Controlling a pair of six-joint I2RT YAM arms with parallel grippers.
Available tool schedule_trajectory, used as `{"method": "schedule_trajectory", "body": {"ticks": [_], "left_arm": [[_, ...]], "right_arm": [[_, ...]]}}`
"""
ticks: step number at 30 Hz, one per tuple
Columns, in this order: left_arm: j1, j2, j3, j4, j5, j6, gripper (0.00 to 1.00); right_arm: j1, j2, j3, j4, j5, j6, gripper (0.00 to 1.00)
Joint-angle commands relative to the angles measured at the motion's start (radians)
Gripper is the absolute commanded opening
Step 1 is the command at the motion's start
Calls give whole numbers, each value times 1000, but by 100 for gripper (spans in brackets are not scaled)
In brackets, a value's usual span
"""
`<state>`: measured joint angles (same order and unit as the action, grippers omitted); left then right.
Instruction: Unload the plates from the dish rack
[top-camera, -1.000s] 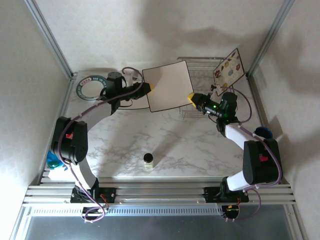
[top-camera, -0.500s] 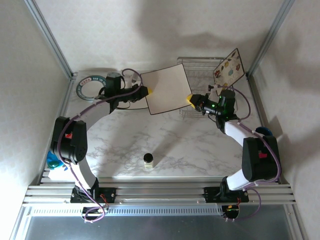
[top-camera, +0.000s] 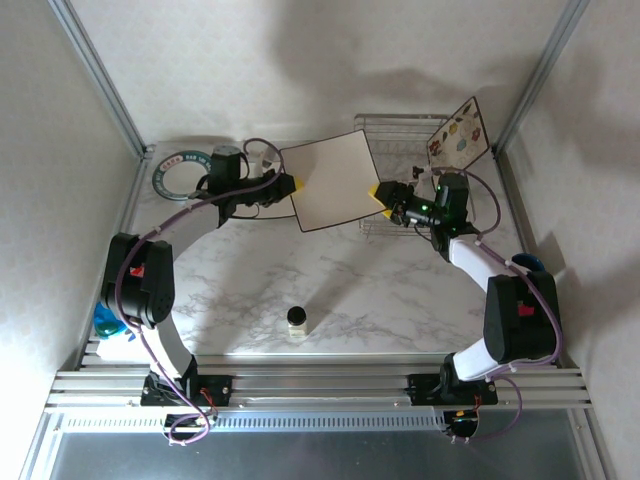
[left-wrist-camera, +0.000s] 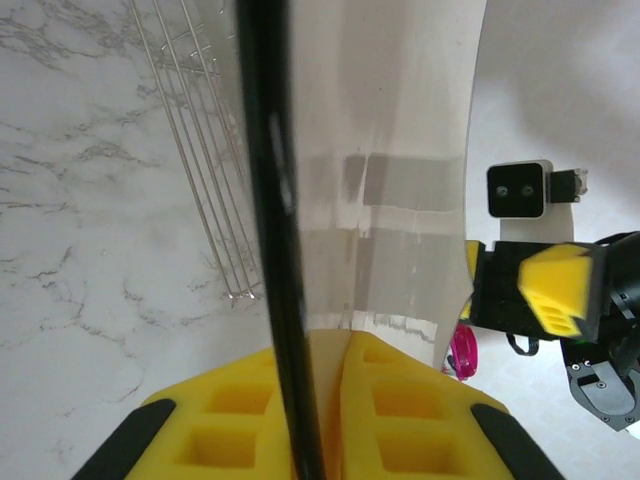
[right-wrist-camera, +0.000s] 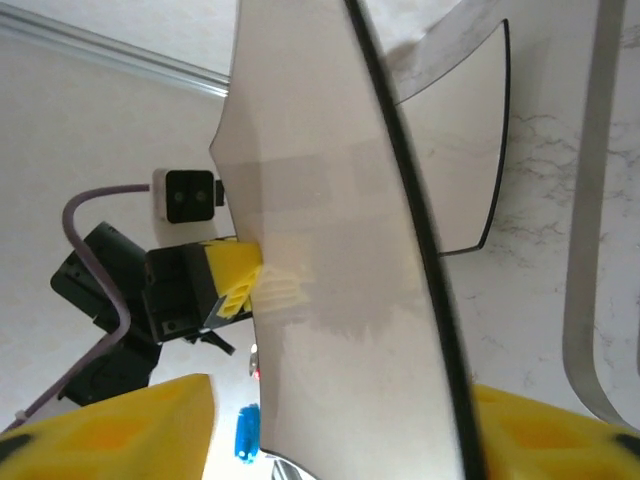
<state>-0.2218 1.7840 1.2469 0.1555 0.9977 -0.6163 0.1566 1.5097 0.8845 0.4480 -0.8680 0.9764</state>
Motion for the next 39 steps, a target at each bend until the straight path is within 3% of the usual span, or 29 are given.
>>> {"method": "schedule_trajectory", "body": {"ticks": [1,3,4,7,14,21,27,34,39], "left_arm": [[10,-37,-16,70,25,12,0],[15,-43,-17,78,31,0,0],[18,-48,-18,82,36,-6,0],[33,-65,-25,106,40,-30,0],[76,-124,-51,170,22,-106,0],[118,-172,-95,254,-9,-185,0],[180,-272,-213,386,-165,-323,0],[214,-405,-375,493,-491,-471,0],[201,-446,-507,630,-688,-564,0]], "right_arm": [[2,-14,77,75,-7,-40,81],[2,-13,79,58,4,-46,97],[3,-13,83,42,9,-54,99],[3,-22,101,-52,37,-110,99],[-12,-70,274,-584,254,-425,99],[-45,-79,366,-769,330,-507,99],[-62,-93,423,-911,421,-549,99],[-68,-17,658,-1254,711,-694,99],[-68,27,772,-1345,830,-738,99]]}}
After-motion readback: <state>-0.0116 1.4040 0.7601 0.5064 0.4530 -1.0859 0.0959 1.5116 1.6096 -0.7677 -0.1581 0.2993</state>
